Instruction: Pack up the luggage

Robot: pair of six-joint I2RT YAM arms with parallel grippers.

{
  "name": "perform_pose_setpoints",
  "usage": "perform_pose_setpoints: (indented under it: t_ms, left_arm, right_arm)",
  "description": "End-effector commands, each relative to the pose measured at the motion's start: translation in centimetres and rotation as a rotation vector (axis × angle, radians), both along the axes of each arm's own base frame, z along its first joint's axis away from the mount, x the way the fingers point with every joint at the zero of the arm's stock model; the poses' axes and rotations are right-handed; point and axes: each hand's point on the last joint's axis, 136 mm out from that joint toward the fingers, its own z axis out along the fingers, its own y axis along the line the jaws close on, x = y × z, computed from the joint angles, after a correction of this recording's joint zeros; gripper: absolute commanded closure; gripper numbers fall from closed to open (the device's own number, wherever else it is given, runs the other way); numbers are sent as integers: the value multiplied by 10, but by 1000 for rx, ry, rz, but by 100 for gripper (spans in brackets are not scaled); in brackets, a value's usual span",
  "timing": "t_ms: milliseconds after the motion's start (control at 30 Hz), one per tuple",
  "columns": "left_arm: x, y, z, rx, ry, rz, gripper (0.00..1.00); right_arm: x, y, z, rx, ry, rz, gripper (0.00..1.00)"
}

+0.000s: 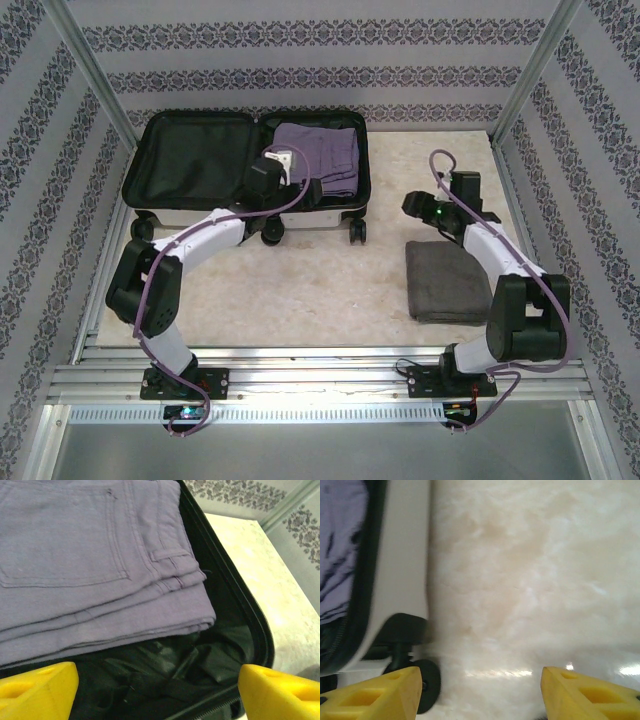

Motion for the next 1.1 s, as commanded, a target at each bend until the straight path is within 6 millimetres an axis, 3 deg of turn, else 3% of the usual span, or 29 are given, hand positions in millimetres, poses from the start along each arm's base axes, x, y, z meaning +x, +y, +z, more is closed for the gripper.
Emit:
perform_pose_setpoints:
  t_ms: [0, 300, 667, 833, 1067]
  left_arm:
    - [-19, -12, 4, 41, -8, -56, 16]
    - [-39, -46, -13, 12, 35, -154, 16]
    - [-71, -100, -24, -39, 53, -325, 17]
    - [-78, -114, -30, -46, 73, -356, 17]
    - [-89, -127, -43, -26, 102, -390, 17]
  right_arm:
    - [-26, -15, -16, 49, 93, -58, 36]
    - [-70, -21, -38, 49, 235, -88, 33]
    - [-113, 0, -77, 161, 376, -80, 33]
    - [-106, 28, -87, 253, 363, -48, 33]
    - [-58, 64, -72, 324, 297, 29, 33]
